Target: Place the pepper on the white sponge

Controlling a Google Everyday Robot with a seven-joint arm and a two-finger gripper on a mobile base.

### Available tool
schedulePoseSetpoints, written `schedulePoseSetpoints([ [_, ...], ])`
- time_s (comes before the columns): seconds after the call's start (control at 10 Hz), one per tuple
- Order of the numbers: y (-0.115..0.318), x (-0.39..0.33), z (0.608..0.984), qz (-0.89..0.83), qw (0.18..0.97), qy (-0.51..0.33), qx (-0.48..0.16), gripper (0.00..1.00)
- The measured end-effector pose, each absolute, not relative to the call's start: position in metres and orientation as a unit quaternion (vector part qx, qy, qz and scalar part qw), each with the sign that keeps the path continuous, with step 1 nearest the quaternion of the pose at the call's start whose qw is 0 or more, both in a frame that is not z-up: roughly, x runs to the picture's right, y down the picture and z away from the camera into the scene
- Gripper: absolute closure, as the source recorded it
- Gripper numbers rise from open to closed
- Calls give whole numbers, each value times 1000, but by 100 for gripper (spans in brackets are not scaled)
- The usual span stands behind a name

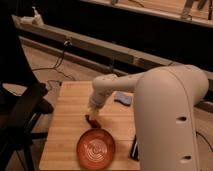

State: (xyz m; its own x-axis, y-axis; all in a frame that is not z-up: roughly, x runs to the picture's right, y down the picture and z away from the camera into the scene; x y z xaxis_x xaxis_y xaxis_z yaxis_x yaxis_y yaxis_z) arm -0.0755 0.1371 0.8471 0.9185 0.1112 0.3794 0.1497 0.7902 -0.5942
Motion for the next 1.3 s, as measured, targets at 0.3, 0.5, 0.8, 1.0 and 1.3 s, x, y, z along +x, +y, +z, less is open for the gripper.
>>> schedulePoseSetpoints([
  [0.3,142,-73,848,-13,924,-197,-329,20],
  [0.5,154,-70,846,-15,921,-191,-338,20],
  [0.8,164,-78,846,-26,918,-193,-345,20],
  [1.0,169,-83,848,-31,916,-194,-349,20],
  [1.3,178,-88,853,-39,912,-195,-358,20],
])
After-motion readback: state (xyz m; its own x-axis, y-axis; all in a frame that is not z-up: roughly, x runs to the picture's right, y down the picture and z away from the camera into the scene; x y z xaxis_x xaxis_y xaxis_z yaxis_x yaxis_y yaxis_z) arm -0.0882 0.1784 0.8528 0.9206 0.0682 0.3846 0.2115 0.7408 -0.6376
